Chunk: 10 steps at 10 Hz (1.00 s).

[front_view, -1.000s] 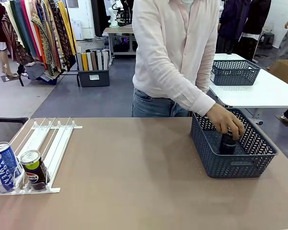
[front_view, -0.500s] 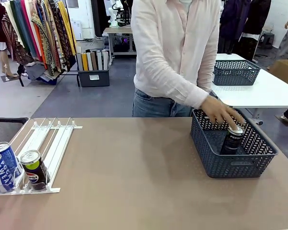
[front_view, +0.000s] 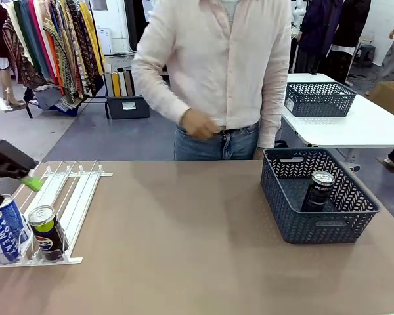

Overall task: Retrieve and store the cans from the dispenser.
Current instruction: Pick up the last remaining can from one row of the Automatic Can Dispenser and place it in the middle of the table.

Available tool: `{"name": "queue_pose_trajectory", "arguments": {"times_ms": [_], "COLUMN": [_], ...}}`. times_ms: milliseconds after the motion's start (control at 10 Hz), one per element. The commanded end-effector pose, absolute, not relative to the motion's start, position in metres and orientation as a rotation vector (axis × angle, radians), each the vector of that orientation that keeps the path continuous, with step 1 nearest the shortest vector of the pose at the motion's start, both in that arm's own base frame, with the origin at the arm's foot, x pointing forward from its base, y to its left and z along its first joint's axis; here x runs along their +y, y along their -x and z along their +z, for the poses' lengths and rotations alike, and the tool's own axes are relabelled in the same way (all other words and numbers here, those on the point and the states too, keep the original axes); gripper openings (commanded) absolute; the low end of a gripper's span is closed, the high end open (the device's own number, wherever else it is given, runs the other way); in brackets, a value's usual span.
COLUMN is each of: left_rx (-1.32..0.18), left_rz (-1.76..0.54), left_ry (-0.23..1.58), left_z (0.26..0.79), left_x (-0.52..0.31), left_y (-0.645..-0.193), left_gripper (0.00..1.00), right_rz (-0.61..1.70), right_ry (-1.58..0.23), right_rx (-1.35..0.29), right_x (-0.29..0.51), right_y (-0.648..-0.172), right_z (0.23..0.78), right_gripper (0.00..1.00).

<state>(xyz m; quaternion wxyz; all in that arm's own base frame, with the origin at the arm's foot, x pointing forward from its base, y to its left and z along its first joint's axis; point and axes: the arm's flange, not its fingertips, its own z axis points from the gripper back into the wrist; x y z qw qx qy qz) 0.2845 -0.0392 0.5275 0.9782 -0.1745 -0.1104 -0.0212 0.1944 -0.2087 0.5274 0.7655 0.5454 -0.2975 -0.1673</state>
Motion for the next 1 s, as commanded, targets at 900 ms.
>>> {"name": "queue_pose_trajectory", "arguments": {"times_ms": [900], "left_rx": [-0.192], "left_rz": [-0.123], "left_ry": [0.118], "left_z": [0.485], "left_x": [-0.056], "left_y": [-0.31], "left_gripper": [1.0], "right_rz": [-0.34], "right_ry": [-1.204], "right_rx": [-0.678], "right_x": [-0.21], "right_y": [-0.196], "right_z": [0.531], "right_gripper": [1.0]}}
